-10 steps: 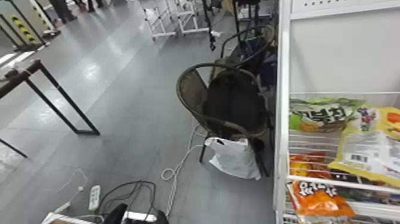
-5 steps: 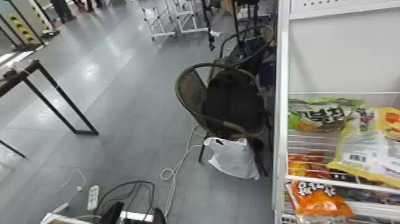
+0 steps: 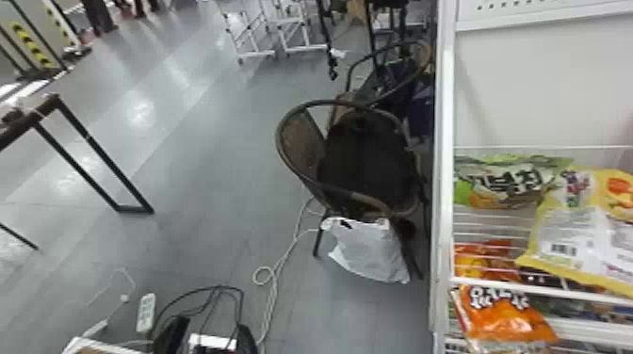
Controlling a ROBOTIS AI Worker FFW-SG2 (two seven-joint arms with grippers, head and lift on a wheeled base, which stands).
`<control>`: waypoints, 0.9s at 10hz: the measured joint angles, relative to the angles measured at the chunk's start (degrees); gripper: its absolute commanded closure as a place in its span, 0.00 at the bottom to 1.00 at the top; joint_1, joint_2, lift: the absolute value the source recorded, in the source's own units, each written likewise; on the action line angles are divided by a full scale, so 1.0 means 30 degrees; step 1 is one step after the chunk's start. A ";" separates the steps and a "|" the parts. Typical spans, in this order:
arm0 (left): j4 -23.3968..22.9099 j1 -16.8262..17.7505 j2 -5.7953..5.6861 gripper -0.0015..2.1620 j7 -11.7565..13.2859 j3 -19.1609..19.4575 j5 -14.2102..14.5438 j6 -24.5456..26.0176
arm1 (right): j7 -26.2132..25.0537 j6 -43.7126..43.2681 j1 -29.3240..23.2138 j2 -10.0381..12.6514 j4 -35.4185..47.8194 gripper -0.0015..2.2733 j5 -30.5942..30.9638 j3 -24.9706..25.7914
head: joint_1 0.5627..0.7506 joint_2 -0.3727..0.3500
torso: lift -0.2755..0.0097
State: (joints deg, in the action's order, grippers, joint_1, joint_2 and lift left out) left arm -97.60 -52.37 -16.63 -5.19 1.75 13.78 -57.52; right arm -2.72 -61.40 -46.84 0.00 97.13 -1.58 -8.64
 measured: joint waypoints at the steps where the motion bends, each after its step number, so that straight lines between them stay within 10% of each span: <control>1: 0.0081 0.0166 -0.0016 0.00 0.0002 0.0002 0.0056 0.0042 | 0.0007 0.0285 0.0020 0.0000 0.0032 0.00 0.0000 0.0016 | 0.70 0.99 | 0.97; 9: 0.0599 0.0906 -0.0373 0.00 0.0001 -0.0027 0.0736 0.0352 | 0.0030 0.0883 0.0144 0.0000 0.0084 0.00 0.0029 -0.0051 | 0.70 1.00 | 0.97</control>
State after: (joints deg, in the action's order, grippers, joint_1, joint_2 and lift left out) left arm -95.80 -49.66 -17.75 -5.18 1.67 15.99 -56.46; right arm -2.64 -58.75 -46.41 0.00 97.38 -1.49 -8.79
